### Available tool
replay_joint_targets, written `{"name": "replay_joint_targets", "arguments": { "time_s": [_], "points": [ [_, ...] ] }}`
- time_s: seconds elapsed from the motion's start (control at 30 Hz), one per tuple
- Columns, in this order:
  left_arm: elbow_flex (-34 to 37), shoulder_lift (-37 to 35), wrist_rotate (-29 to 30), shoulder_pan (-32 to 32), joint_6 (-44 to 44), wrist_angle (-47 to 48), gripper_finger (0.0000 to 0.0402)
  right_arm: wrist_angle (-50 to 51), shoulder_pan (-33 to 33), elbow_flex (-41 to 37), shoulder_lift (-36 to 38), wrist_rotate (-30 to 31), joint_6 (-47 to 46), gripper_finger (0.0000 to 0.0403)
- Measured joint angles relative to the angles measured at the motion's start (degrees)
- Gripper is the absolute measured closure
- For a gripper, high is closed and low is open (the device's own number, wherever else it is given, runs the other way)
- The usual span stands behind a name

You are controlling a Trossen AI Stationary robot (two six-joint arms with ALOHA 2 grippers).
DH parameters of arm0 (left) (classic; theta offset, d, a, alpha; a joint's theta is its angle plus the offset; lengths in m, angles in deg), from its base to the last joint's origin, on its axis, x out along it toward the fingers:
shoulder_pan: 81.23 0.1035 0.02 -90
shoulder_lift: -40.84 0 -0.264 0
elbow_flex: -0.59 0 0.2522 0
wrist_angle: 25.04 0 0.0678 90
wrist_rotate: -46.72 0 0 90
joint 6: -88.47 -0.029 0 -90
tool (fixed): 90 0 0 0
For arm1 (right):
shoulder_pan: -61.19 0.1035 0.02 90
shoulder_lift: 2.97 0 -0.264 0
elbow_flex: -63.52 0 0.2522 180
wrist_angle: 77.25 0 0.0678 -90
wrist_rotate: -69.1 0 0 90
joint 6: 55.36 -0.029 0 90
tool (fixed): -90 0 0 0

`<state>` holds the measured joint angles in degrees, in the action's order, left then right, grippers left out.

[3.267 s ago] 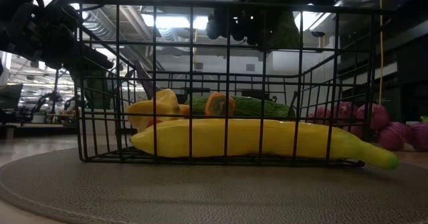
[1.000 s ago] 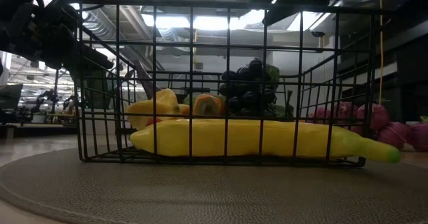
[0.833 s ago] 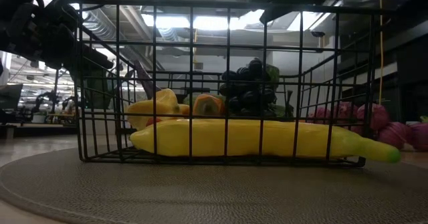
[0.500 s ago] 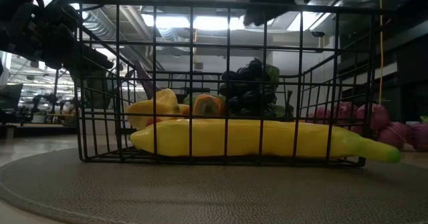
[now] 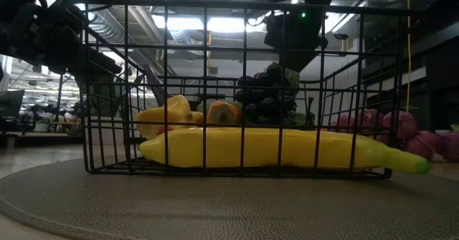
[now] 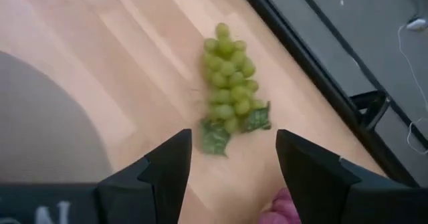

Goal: Build produce basket
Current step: Put the green grapes into the black wire basket

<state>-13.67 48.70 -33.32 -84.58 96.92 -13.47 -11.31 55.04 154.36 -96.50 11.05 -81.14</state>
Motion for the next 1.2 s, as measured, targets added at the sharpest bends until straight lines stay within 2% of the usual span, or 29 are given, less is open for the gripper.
{"name": "replay_joint_targets", "arguments": {
  "time_s": [0.17,0.3,0.57,0.63,0.87,1.2],
  "points": [
    [0.00,-0.02,0.00,0.01,0.00,0.00,0.0280,-1.75,-6.98,0.00,-0.13,-2.55,3.90,0.0183],
    [0.00,-0.01,0.00,0.00,0.00,0.00,0.0280,-3.43,-11.83,-0.09,-0.52,-9.07,5.47,0.0183],
    [0.00,-0.02,0.00,0.01,0.00,0.00,0.0280,-21.50,-16.71,-8.05,-0.80,-17.46,9.78,0.0183],
    [0.00,-0.01,-0.01,0.00,0.00,0.00,0.0280,-23.12,-17.48,-10.76,-0.94,-17.64,9.84,0.0183],
    [0.00,0.00,0.01,0.01,0.00,0.00,0.0280,-37.91,-18.96,-18.82,-2.61,-19.60,11.22,0.0183],
    [0.00,0.00,0.00,0.01,0.00,0.00,0.0280,-40.20,-19.34,-16.66,-12.26,-19.66,13.03,0.0183]
  ]
}}
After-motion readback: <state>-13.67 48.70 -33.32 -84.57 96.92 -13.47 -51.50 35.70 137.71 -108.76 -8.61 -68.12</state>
